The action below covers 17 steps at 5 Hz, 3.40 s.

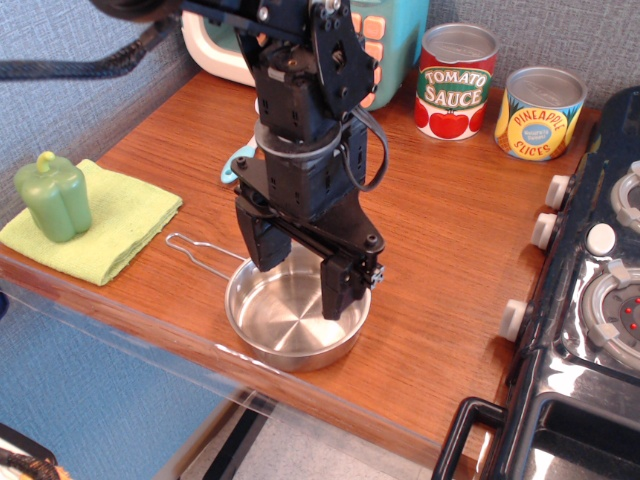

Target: Move the utensil to the front side of the pot.

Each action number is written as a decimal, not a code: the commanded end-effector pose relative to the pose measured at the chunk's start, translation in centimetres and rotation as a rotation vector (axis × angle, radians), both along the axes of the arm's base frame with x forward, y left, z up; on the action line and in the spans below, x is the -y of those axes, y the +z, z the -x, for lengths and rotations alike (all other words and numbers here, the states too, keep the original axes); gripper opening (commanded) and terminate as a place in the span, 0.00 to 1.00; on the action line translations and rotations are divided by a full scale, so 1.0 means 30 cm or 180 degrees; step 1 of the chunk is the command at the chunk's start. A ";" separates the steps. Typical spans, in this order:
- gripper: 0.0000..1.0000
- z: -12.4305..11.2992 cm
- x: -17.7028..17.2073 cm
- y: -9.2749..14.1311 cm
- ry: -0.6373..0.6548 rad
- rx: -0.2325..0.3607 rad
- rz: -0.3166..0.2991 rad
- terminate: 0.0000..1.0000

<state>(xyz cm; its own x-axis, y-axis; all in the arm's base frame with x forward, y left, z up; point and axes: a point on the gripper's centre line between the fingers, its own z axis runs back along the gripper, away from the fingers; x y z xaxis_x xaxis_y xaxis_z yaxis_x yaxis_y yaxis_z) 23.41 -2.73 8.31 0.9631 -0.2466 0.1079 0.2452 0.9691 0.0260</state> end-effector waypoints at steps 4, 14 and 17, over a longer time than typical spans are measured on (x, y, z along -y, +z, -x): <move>1.00 -0.333 -0.226 0.103 0.0842 0.0302 -0.0006 0.00; 0.00 -0.467 -0.528 -0.212 0.1331 -0.0172 -0.0107 0.00; 0.00 -0.450 -0.547 -0.087 0.1446 0.0086 -0.0076 0.00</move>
<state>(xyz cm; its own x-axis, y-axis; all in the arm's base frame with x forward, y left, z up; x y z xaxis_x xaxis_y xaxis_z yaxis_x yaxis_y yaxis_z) 36.61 12.41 2.85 0.9806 0.1873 0.0583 -0.1900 0.9808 0.0446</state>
